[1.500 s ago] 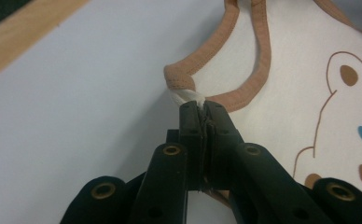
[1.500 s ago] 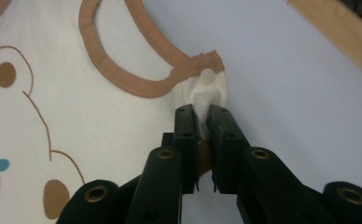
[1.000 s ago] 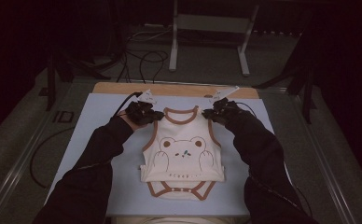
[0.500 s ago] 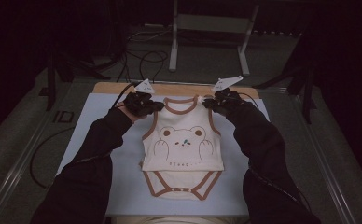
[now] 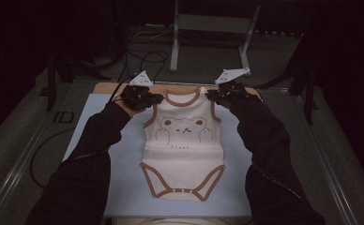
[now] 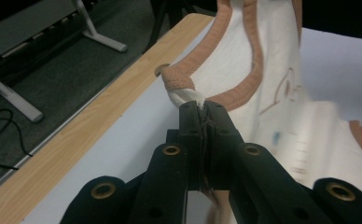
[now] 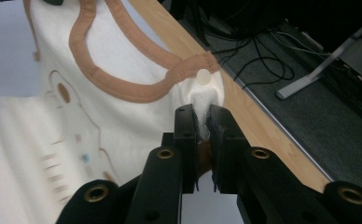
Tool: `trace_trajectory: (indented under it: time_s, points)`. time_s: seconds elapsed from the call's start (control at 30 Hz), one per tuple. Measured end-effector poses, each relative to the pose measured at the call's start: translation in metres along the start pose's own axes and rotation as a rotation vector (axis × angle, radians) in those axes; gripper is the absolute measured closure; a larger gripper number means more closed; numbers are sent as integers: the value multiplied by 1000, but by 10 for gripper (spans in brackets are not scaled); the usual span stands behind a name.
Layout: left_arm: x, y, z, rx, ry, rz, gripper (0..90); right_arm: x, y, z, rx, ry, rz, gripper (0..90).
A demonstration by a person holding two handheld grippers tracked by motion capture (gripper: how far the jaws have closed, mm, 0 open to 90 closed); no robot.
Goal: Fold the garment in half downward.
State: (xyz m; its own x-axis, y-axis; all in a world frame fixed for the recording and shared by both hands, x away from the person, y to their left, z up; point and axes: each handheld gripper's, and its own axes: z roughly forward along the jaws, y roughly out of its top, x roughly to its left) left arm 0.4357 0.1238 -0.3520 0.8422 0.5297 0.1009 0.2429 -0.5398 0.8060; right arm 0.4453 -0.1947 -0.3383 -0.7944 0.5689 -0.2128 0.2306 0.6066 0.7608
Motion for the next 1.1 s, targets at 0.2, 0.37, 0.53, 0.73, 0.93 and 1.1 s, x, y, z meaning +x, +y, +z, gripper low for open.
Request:
trace_trajectory:
  time_s: [0.2, 0.37, 0.53, 0.73, 0.93, 1.1]
  points:
    - [-5, 0, -4, -13, -8, 8, 869, 2, 2, -6, -22, -1, -2, 827]
    - [-11, -5, -4, -11, -19, 17, 869, 8, -4, -8, -14, 7, -9, 827]
    - [-21, -15, -4, -16, -35, 15, 869, 18, -14, -10, -23, 24, -13, 827]
    - [-34, -24, -6, -5, -50, 42, 869, 30, -28, -13, -29, 43, -8, 827]
    - [-46, -30, -9, -4, -65, 59, 869, 42, -38, -18, -23, 57, -20, 827]
    - [-55, -38, -10, -3, -83, 67, 868, 52, -47, -21, -27, 71, -24, 827]
